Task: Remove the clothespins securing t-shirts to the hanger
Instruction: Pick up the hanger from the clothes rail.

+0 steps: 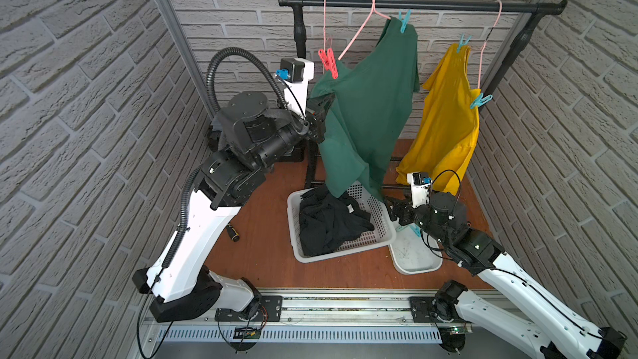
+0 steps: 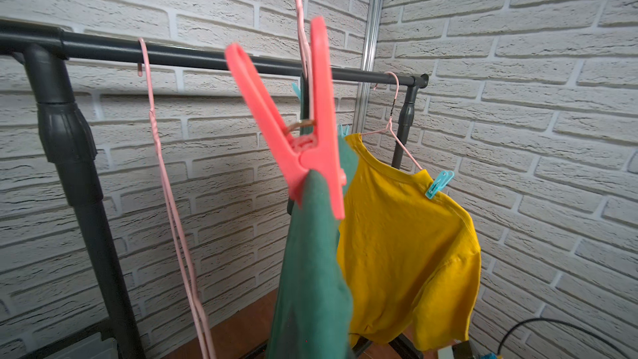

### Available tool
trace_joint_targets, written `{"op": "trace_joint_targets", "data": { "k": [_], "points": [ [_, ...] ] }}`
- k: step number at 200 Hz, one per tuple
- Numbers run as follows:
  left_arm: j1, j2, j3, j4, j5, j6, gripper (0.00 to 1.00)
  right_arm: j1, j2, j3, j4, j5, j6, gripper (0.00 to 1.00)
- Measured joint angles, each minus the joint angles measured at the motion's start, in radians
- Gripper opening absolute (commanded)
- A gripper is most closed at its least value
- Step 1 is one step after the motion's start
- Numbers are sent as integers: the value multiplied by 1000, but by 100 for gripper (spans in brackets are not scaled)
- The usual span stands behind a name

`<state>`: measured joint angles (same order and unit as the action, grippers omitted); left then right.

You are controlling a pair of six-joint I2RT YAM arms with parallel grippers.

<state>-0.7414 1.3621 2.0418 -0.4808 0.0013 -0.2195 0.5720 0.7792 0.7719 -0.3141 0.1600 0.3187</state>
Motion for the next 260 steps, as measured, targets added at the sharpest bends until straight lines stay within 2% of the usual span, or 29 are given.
{"op": "trace_joint_targets", "data": {
  "k": [60,145,194,260],
  "points": [
    [0,-26,55,-62,19,-2,0,-1,68,-49,48,-4,37,81],
    [0,5,359,-126,67,-17,0,-1,121,-60,98,-10,53,80],
    [0,-16,365,-146,69,-17,0,-1,121,-64,108,-9,60,80],
    [0,-104,284,-197,77,-20,0,-10,120,-76,113,-6,68,81]
  ]
}}
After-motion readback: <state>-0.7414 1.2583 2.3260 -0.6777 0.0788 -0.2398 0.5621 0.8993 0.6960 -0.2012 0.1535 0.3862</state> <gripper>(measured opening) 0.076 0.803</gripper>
